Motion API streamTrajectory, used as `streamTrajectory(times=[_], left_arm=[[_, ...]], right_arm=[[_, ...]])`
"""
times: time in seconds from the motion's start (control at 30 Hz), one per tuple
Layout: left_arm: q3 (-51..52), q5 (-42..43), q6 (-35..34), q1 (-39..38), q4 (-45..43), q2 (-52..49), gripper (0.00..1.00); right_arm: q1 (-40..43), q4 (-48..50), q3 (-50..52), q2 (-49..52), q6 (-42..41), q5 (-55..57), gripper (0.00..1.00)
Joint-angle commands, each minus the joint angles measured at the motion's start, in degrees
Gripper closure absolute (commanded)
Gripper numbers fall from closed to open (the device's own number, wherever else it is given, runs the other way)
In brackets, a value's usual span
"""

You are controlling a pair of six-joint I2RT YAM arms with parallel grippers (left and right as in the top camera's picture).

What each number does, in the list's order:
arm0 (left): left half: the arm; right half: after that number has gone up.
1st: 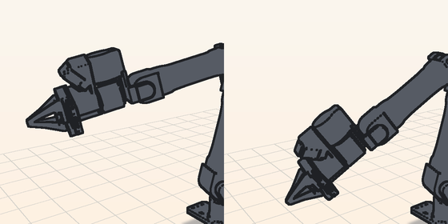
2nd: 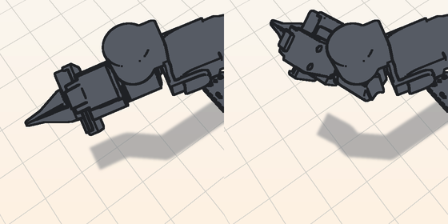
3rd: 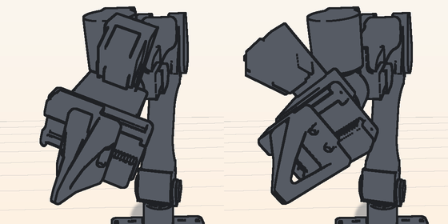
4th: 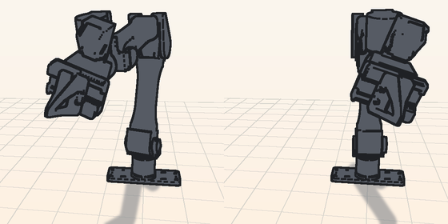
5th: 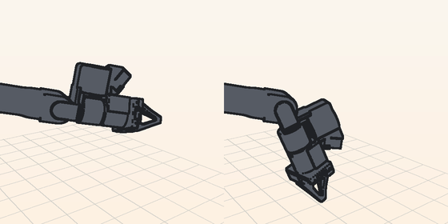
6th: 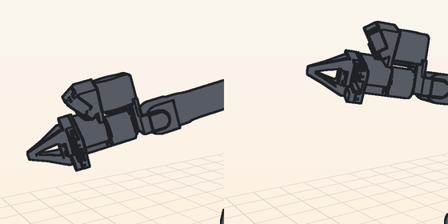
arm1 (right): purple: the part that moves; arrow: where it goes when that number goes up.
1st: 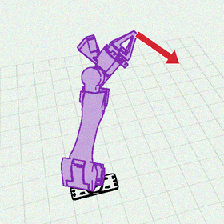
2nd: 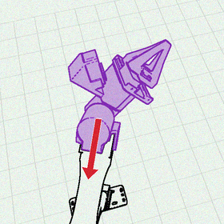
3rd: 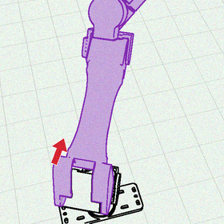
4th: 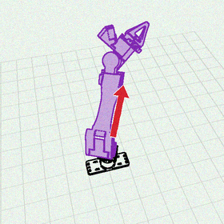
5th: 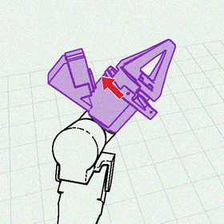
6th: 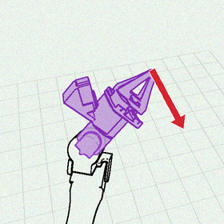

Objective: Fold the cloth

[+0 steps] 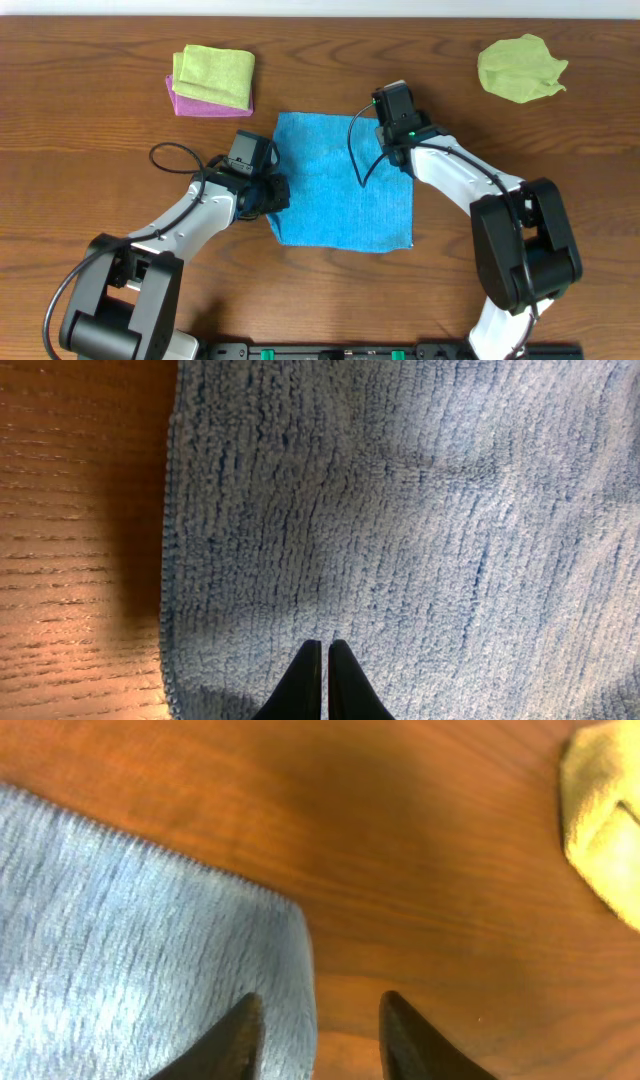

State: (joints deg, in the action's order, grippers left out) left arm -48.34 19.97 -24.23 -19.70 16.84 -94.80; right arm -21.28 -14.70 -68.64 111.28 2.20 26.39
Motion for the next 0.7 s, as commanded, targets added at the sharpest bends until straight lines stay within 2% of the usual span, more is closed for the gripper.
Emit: streamTrajectory(times=[0.0,0.1,0.23,0.3,0.33,0.4,0.47,0.67], left_arm=[[0.3,-0.9,-1.2,0.2,-0.4,-0.5,0.94],[0.3,-0.8,-2.3,0.2,-1.1,-0.5,0.94],[-0.1,-0.4,-2.8,0.2,-1.3,-0.1,0.94],[-0.7,0.5,-2.8,0.2,-1.3,0.6,0.76],[-1.2,1.2,-2.6,0.3,-1.2,1.4,0.62],[-1.8,1.7,-2.6,0.6,-0.8,2.5,0.48],[-2.4,2.3,-2.5,1.2,0.2,4.0,0.37],[-3.3,4.1,1.0,7.1,10.5,10.6,0.2]], right_arm=[[0.3,1.5,-1.1,1.0,-2.3,5.5,0.32],[0.3,1.0,-2.0,1.0,-3.8,8.1,0.32],[0.2,-4.6,-4.5,-0.3,-6.2,8.0,0.28],[0.3,-10.7,-6.8,-2.1,-10.2,5.3,0.26],[0.3,-14.7,-8.2,-3.8,-10.6,0.1,0.22],[0.5,-19.1,-9.2,-6.5,-10.8,-7.1,0.19],[1.0,-23.0,-9.4,-9.9,-13.4,-12.8,0.16],[5.1,-33.3,-9.1,-18.8,-18.3,-27.4,0.17]])
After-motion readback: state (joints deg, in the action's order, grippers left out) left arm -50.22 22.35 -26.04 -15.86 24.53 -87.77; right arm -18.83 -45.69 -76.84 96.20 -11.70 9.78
